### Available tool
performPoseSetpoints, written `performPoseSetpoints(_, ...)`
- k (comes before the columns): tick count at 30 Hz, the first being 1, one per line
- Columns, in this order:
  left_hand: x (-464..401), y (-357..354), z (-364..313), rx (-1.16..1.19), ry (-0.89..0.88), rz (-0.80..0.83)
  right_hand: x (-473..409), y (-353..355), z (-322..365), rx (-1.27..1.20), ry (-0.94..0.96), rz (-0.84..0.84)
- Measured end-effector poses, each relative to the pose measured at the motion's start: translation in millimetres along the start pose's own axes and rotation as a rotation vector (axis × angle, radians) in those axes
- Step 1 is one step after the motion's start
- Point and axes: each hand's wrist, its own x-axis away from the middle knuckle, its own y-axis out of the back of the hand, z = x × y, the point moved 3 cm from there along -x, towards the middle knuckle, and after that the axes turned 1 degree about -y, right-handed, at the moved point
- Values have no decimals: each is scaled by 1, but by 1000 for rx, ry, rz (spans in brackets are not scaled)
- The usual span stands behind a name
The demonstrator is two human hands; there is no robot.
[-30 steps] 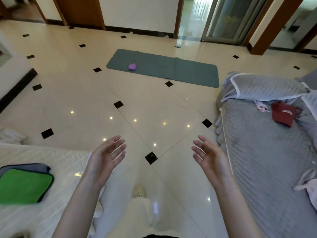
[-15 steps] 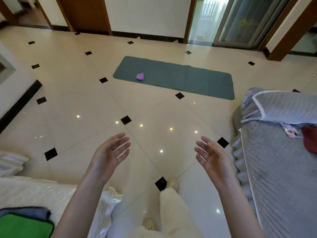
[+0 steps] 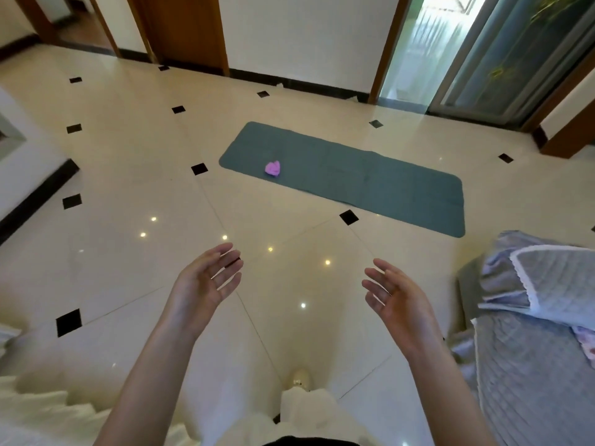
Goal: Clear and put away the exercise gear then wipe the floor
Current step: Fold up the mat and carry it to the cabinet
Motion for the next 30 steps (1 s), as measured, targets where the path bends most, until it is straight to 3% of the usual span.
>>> performPoseSetpoints(14,-177,-66,-62,16,-11,-36,-193,-81,79,66,-23,5)
performPoseSetpoints(24,-342,-101,-170,-64,-87,-45,-353,-208,119,26,2,35)
performPoseSetpoints(30,-424,-119,-223,-126,-47,-18,-421,-263,138,-6,10,30)
